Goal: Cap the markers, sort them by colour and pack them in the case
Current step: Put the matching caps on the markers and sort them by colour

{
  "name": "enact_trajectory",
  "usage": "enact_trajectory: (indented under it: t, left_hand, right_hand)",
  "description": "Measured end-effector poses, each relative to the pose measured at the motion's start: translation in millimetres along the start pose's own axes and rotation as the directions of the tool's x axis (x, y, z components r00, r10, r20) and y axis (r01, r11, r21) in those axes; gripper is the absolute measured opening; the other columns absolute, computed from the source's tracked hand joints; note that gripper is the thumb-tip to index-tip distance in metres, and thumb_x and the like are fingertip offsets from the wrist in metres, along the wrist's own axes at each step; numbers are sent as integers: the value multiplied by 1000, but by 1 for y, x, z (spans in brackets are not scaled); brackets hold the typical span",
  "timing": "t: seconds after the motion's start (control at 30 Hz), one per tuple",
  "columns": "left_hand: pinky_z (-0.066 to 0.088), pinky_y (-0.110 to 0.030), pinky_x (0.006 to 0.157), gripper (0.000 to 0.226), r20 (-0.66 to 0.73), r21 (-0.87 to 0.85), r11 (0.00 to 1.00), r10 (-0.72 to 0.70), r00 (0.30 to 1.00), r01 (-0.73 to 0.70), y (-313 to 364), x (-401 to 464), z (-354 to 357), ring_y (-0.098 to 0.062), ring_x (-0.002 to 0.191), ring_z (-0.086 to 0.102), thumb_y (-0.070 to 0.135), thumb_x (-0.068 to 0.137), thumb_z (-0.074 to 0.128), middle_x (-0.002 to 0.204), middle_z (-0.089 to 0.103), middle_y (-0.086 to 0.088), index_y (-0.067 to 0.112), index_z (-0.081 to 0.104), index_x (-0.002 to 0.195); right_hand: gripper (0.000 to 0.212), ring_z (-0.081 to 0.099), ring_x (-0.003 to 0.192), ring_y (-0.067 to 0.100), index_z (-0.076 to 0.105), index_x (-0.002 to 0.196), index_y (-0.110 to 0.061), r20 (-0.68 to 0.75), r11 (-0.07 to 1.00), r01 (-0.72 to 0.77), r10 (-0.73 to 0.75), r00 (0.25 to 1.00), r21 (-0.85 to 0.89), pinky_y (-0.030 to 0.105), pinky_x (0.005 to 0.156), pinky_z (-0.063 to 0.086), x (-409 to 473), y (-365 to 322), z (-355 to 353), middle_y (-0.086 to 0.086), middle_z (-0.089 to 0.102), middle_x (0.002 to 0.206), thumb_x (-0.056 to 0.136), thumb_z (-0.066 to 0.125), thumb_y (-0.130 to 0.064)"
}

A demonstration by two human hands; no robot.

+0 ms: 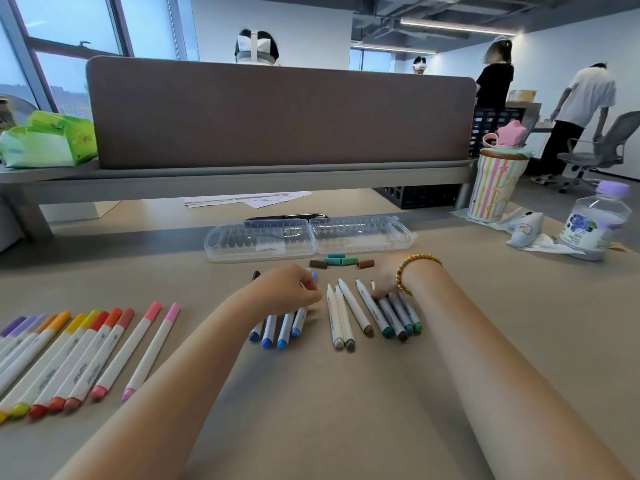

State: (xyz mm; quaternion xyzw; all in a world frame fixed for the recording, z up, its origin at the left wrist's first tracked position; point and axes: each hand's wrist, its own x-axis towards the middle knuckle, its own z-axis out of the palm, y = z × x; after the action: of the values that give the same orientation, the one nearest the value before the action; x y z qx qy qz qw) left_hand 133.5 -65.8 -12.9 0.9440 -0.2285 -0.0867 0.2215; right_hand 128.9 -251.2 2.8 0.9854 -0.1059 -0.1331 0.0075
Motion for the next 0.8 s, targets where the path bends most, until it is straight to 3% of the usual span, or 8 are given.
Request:
enact_trajectory:
  t: [0.17, 0.27, 0.33, 0.47, 0.53, 0.6, 0.73, 0.8]
  left_hand:
    - [37, -18, 58, 27, -79, -94, 995, -49, 996, 42, -11, 0, -15, -8, 60, 44, 29, 96, 47, 73, 55, 2, 9, 65, 98]
    - [38, -20, 61, 29, -84, -139, 988, -76, 994, 64, -16, -1, -21, -10, 62, 44, 28, 97, 44, 73, 54, 1, 10, 66, 99]
    - [38, -18, 60, 26, -86, -186, 980, -88, 992, 71, -17, -2, -24, -9, 64, 45, 25, 98, 43, 73, 54, 3, 11, 65, 96]
    - [43, -16, 57, 27, -19, -381, 922, -84, 996, 71, -4, -4, -20, -7, 67, 50, 24, 100, 37, 77, 59, 4, 14, 60, 90]
    - [48, -20, 65, 27, 28, -478, 875, -64, 998, 69, 3, -5, -15, -6, 73, 55, 28, 101, 36, 82, 63, 5, 19, 59, 89]
    - [50, -21, 68, 24, 50, -514, 855, -47, 998, 66, 7, -7, -12, -6, 77, 58, 32, 99, 39, 85, 66, 7, 20, 59, 93]
    - [49, -17, 64, 23, 63, -533, 842, -66, 996, 90, 1, -6, -13, -4, 69, 62, 28, 99, 43, 81, 69, 7, 13, 60, 100]
    - [49, -17, 62, 19, 68, -562, 817, -109, 992, 128, -3, -6, -15, -4, 66, 63, 26, 98, 44, 80, 70, 5, 13, 58, 95]
  right_hand:
    - [20, 57, 79, 18, 58, 95, -8, 45, 999, -23, 21, 999, 37, 29, 73, 51, -2, 3, -1, 4, 58, 87, 87, 55, -26]
    - [27, 43, 60, 11, 48, 73, -15, -13, 996, 35, -34, 999, 86, 21, 55, 37, -13, 6, -15, 0, 49, 73, 93, 48, -33]
    - [32, 36, 52, 10, 47, 70, -15, -58, 964, 81, -69, 996, 251, 20, 49, 31, -15, 7, -25, -2, 43, 64, 94, 46, -36]
    - [23, 34, 49, 8, 57, 79, -10, -72, 604, 144, -142, 987, 784, 16, 41, 25, -15, -4, -34, -2, 48, 63, 95, 47, -25]
    - [20, 37, 51, 7, 59, 83, -9, -102, 432, 163, -162, 982, 887, 14, 38, 26, -15, -15, -30, -1, 54, 67, 95, 49, -22]
    - [18, 40, 54, 7, 59, 87, -9, -118, 362, 172, -167, 979, 916, 13, 37, 30, -13, -26, -22, 0, 56, 71, 95, 51, -23]
    - [27, 48, 66, 9, 62, 91, -12, -199, 335, 240, -152, 968, 911, 17, 50, 37, -3, -38, -10, -2, 57, 76, 95, 49, -35]
    - [26, 53, 78, 12, 61, 96, -12, -318, 497, 308, -67, 946, 811, 22, 62, 42, 8, -39, -1, -1, 58, 84, 98, 44, -32]
